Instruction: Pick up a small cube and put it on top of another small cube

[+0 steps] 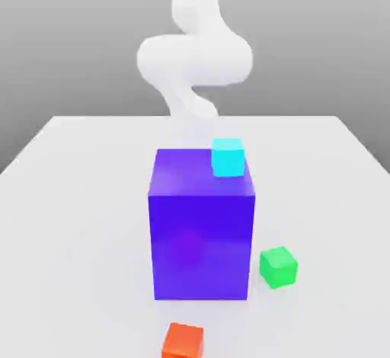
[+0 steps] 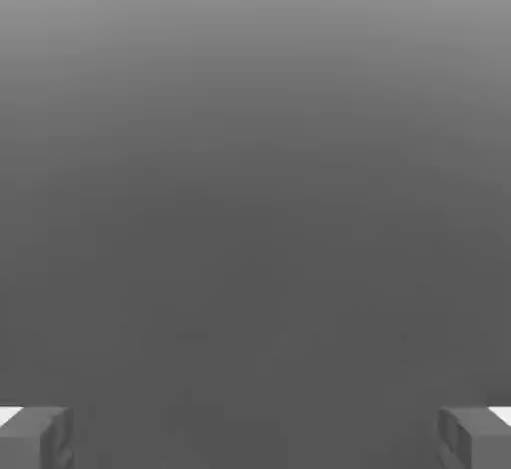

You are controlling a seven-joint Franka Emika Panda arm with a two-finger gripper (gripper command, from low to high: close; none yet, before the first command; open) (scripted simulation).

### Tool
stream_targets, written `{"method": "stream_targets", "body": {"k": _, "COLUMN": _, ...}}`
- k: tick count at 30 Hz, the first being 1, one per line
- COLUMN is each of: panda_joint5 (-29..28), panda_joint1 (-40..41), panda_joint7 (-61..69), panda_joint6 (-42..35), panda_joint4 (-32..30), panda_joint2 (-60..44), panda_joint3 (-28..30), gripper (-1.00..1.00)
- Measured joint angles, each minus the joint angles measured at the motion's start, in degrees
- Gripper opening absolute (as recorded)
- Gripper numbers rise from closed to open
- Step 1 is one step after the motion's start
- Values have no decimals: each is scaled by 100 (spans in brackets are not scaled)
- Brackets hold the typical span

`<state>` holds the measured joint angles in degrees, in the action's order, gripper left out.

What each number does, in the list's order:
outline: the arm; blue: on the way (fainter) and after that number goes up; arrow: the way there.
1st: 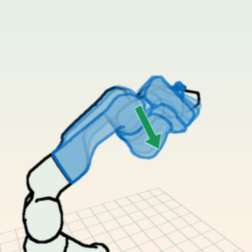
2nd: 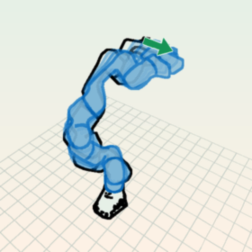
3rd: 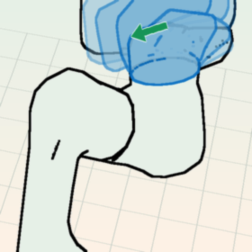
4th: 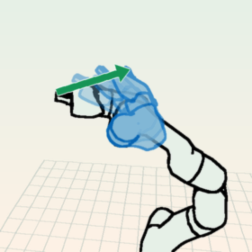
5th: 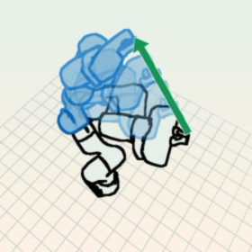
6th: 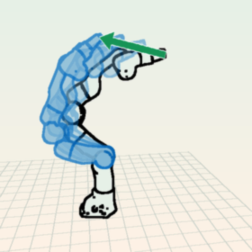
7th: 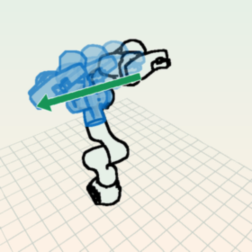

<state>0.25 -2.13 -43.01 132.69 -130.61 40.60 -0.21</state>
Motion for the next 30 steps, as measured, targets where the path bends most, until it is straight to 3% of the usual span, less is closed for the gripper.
{"method": "stream_targets", "body": {"k": 16, "panda_joint5": 64, "panda_joint1": -1091, "panda_joint7": 1746, "panda_joint6": 574, "panda_joint4": 754, "panda_joint2": -3357, "panda_joint3": -456, "gripper": 0}}
{"method": "stream_targets", "body": {"k": 30, "panda_joint5": -626, "panda_joint1": -1984, "panda_joint7": 2754, "panda_joint6": 1055, "panda_joint4": 1412, "panda_joint2": -6298, "panda_joint3": -936, "gripper": 0}}
